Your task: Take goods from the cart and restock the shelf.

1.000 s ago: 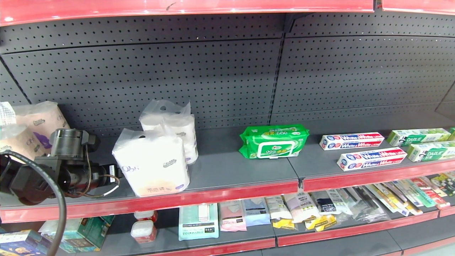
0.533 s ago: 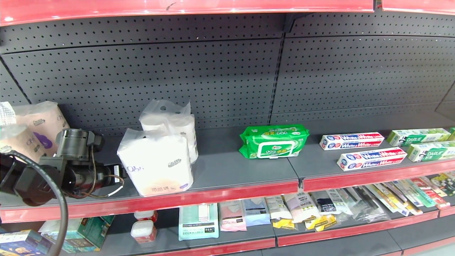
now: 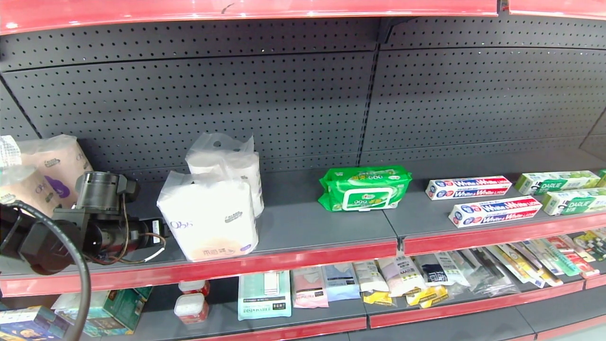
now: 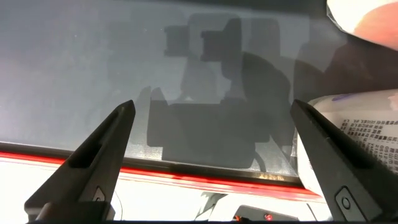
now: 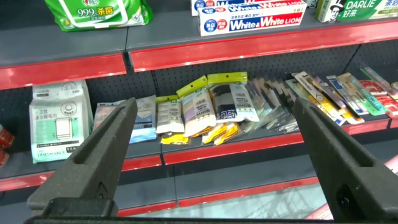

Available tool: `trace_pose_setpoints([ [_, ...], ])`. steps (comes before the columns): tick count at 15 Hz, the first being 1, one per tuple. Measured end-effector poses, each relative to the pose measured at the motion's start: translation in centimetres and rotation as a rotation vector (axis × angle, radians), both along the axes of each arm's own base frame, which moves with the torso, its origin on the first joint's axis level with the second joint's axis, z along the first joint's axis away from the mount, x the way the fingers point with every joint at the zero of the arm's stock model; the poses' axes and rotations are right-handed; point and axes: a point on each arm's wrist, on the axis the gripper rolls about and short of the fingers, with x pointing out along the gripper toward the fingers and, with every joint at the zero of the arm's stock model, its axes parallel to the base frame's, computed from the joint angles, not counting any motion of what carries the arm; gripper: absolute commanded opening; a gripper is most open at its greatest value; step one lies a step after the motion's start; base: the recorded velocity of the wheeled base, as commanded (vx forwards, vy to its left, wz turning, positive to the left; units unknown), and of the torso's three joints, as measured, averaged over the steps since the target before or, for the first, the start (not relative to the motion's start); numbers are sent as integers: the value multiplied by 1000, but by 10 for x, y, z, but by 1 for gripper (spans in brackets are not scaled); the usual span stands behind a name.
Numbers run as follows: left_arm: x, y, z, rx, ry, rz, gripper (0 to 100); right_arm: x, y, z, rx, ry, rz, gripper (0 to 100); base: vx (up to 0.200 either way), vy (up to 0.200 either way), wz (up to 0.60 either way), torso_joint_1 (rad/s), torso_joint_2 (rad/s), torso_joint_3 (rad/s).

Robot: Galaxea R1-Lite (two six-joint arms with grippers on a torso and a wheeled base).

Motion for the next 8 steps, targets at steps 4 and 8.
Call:
trace_pose_setpoints([
  [4, 0, 1, 1, 2, -3, 6, 100, 0, 0, 0, 0, 0, 0, 100, 0, 0, 0, 0, 0, 0],
  [8, -1, -1, 1, 6, -4, 3, 100, 0, 0, 0, 0, 0, 0, 100, 0, 0, 0, 0, 0, 0],
])
